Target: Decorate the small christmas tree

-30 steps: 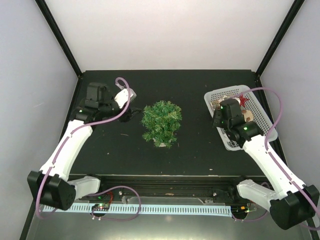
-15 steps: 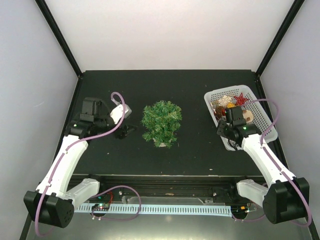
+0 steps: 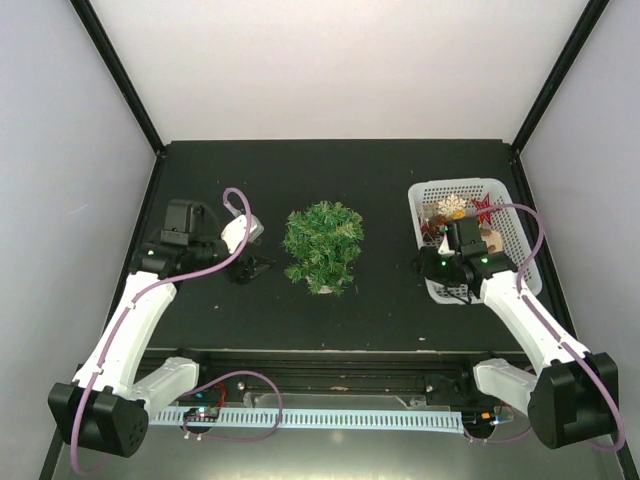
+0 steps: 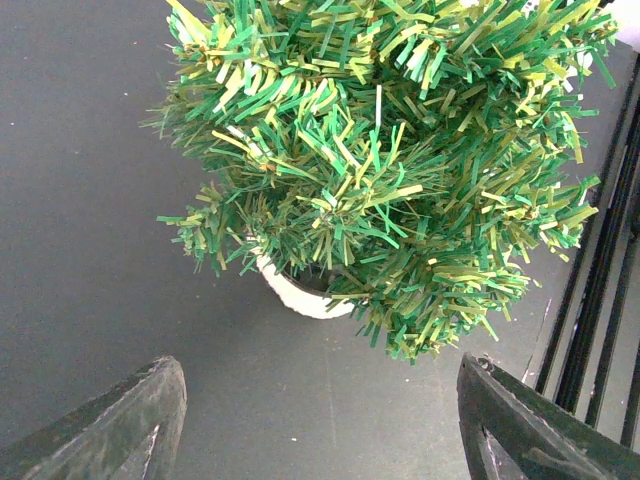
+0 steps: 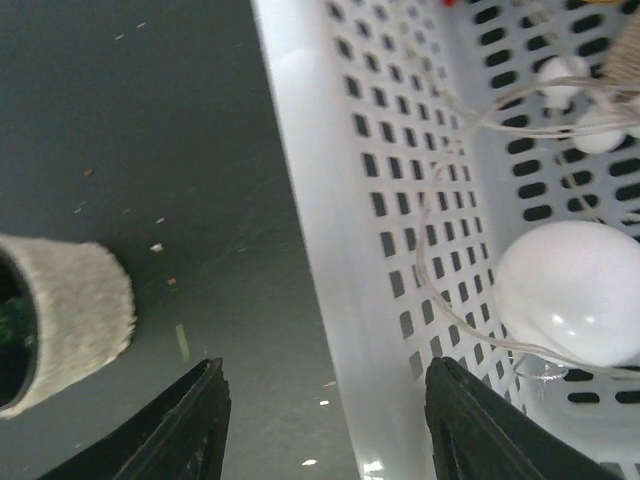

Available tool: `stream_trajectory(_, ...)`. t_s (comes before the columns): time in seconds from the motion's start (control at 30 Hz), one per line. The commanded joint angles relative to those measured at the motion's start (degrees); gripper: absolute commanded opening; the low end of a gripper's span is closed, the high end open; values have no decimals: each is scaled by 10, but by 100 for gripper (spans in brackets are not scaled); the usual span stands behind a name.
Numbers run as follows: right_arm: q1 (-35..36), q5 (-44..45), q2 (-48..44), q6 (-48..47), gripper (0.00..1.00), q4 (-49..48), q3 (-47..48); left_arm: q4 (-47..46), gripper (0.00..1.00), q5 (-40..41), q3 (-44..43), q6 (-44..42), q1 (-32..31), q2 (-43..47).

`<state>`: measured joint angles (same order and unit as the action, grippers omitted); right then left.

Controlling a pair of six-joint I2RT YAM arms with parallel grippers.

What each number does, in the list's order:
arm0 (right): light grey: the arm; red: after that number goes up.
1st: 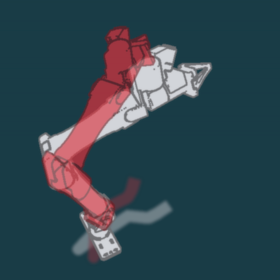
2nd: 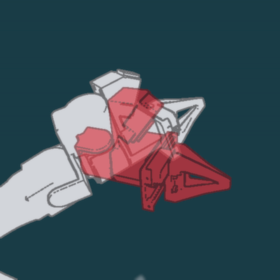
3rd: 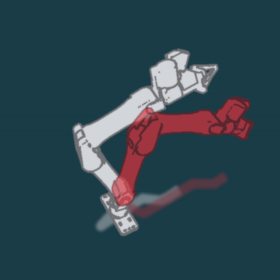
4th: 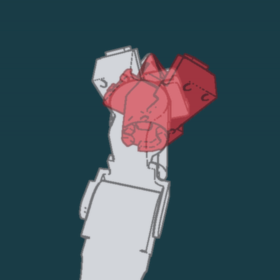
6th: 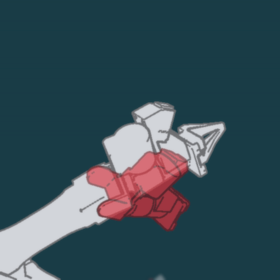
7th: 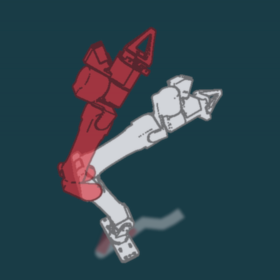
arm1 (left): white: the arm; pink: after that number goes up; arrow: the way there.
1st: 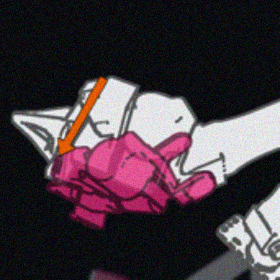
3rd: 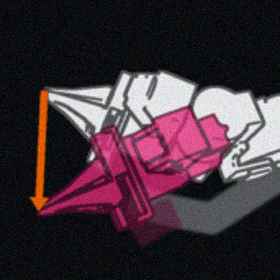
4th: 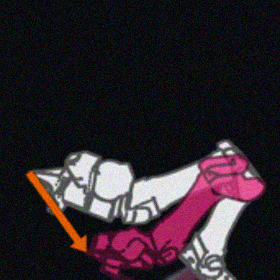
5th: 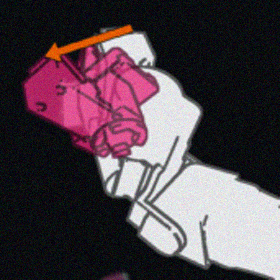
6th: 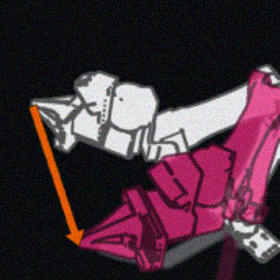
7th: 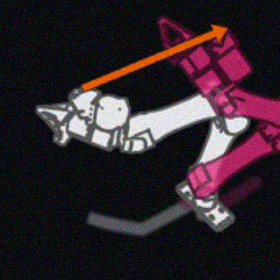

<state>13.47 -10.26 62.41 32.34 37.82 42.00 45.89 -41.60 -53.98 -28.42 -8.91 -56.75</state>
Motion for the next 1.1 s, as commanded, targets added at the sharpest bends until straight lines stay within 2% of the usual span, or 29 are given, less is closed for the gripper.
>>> stream_trajectory(0.0,37,-62,15,19,55,-46,30,4,75,-26,-2,-1,6,-5)
stream_trajectory(0.1,45,-58,34,18,54,-45,49,7,75,-25,-2,-3,6,-4)
stream_trajectory(0.27,44,131,13,5,54,44,88,5,75,-21,-1,-1,7,-1)
stream_trajectory(0.4,39,230,-2,9,54,85,94,-8,75,-6,7,5,7,5)
stream_trajectory(0.8,-22,194,26,9,55,57,43,-15,76,-2,12,8,7,10)
stream_trajectory(1.07,-30,154,47,12,49,27,9,-10,76,-10,7,8,7,11)
